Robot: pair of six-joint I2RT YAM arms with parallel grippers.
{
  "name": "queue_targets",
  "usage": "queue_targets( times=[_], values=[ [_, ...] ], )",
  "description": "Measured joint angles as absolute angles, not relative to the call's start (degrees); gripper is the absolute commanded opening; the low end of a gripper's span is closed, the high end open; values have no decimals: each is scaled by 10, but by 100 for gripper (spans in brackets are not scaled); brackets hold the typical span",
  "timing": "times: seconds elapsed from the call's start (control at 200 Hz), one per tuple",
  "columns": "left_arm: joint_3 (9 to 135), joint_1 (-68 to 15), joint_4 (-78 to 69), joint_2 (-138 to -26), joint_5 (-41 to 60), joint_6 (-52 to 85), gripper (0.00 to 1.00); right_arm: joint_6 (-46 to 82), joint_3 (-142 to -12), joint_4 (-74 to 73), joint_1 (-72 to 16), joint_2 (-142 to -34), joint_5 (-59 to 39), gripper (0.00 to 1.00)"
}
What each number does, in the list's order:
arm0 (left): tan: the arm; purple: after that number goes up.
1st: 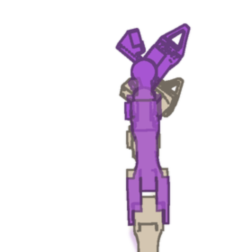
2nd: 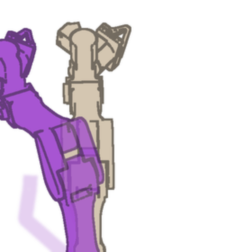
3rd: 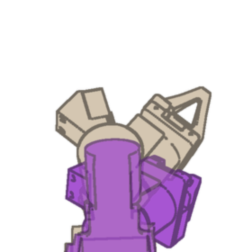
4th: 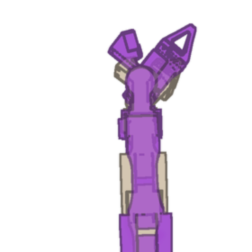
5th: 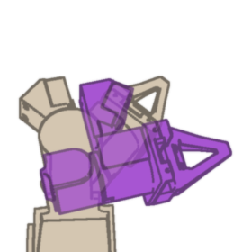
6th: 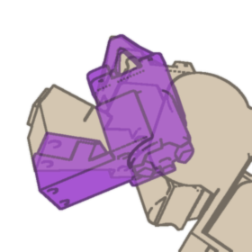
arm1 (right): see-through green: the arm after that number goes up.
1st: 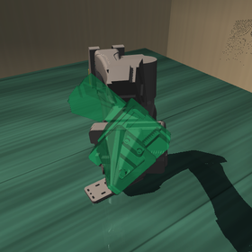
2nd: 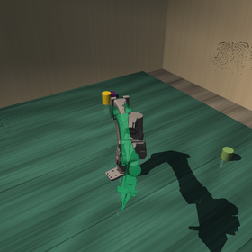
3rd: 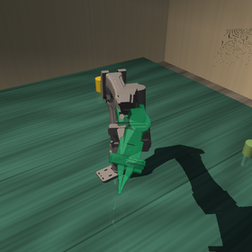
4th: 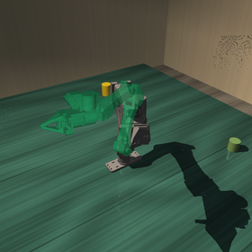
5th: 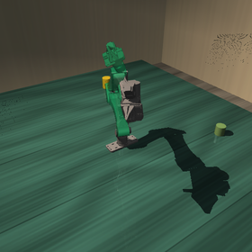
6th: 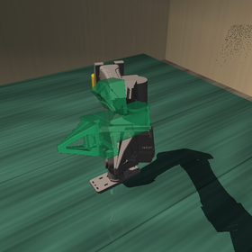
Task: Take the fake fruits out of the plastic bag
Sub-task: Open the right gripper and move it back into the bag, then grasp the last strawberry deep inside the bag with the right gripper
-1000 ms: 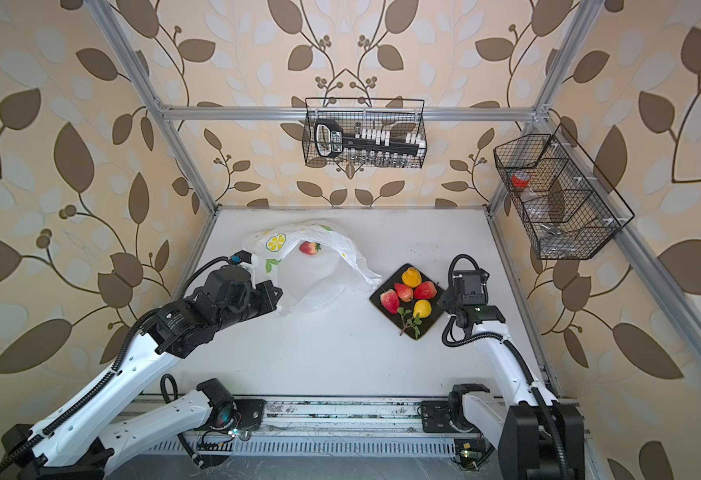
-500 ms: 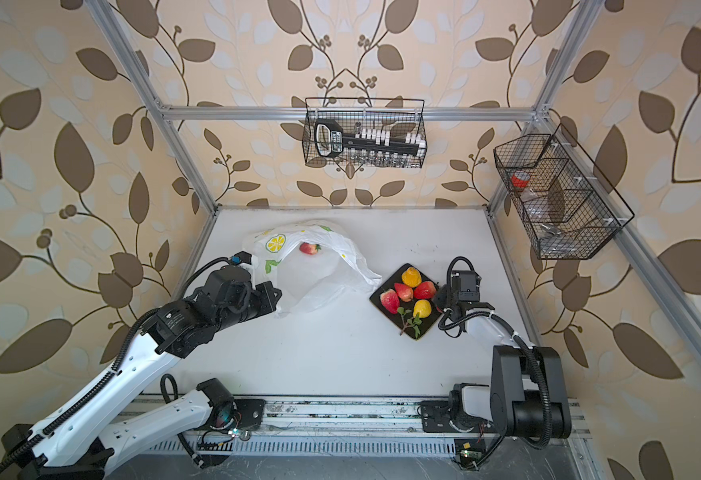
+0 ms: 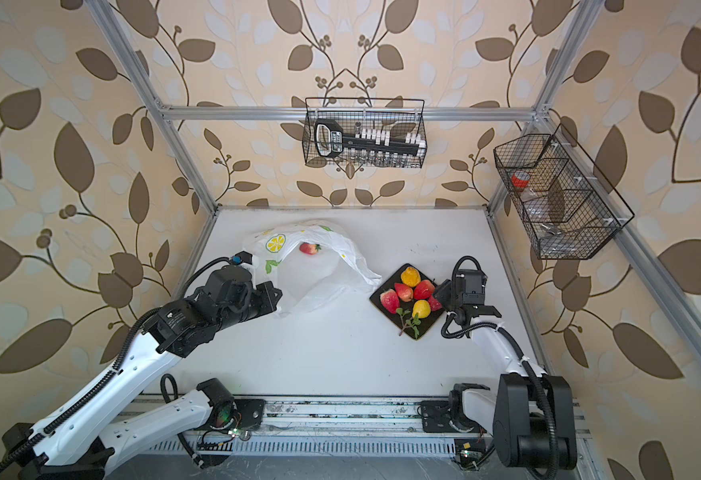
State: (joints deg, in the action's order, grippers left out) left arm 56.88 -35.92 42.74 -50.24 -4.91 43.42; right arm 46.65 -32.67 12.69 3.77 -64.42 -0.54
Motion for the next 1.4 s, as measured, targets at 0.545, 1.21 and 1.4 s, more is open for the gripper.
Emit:
queue_targets(
  times=[0.545, 1.21, 1.4],
  values=[
    [569, -359, 427, -508, -39, 420, 0, 225, -471, 39, -494, -642, 109, 57],
    [592, -359, 437, -503, -28, 404, 0, 419, -724, -110, -496, -1133, 81, 44],
    [593, -359, 448, -501, -4, 380, 0, 600, -787, -125, -457, -1206, 85, 53]
  ],
)
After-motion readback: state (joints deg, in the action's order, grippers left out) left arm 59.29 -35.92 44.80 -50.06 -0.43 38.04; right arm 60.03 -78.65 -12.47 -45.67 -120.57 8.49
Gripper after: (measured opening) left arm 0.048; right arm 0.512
